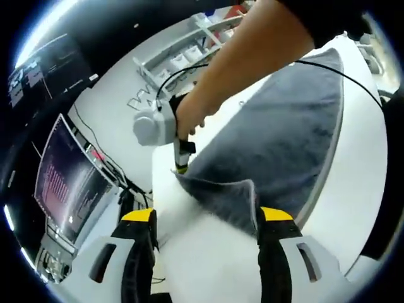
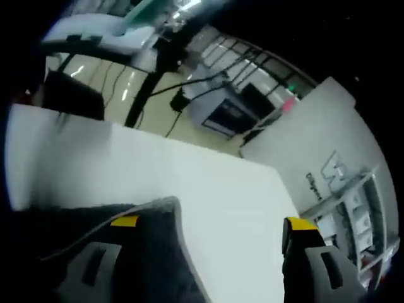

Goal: Open the folded towel by lifting each exposed corner and separating the folded layers until the towel lies flat within the target outline without major curled edges

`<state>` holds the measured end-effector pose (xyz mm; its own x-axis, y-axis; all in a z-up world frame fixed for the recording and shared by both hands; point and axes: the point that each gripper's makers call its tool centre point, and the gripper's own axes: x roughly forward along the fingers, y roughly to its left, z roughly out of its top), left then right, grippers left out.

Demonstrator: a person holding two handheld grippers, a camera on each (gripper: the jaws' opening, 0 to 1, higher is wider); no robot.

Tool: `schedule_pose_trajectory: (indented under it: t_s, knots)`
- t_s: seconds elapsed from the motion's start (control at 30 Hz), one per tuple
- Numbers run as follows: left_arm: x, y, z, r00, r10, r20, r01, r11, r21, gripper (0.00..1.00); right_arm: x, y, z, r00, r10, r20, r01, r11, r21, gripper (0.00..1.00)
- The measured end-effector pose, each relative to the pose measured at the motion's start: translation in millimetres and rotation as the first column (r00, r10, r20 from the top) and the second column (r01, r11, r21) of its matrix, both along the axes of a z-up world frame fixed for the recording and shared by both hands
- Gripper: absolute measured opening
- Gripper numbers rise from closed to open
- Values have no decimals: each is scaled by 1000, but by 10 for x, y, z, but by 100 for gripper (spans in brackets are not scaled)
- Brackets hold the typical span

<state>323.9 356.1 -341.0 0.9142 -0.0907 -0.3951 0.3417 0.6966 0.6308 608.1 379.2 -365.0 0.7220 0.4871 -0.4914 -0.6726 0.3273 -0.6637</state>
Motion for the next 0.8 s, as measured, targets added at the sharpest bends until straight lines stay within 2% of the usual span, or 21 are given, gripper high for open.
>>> schedule_pose_trajectory:
  t_s: [0.07, 0.13, 0.17, 0.23, 0.4, 0.6, 0.7, 0.8]
  knots:
    - [5, 20, -7, 1000, 4, -2, -4, 1000, -1, 64, -31, 45, -15, 1000, 10, -3, -10, 1000, 3, 89]
    - [7, 65, 25, 1000, 21, 16, -21, 1000, 2, 70, -65, 106, -31, 1000, 20, -16, -20, 1000, 14, 90]
    - [19, 109, 62, 999, 42, 35, -42, 999, 4, 73, -108, 162, -49, 998, 24, -52, -21, 998, 54, 90]
    - [18, 131, 81, 998, 48, 42, -48, 999, 4, 73, -161, 237, -60, 995, 19, -102, -7, 993, 116, 91]
    - [27, 144, 62, 998, 50, 37, -50, 999, 8, 72, -175, 264, -155, 996, 32, -78, -28, 998, 54, 93]
    - [46, 174, 52, 998, 54, 29, -55, 998, 9, 72, -161, 262, -174, 995, 34, -92, -27, 997, 67, 93]
    - [58, 226, 41, 997, 72, 30, -73, 997, 10, 72, -232, 301, -228, 992, 53, -116, -43, 995, 85, 92]
    - [63, 319, 65, 994, 105, 41, -105, 994, 15, 71, -344, 342, -212, 993, 93, -79, -87, 994, 69, 88]
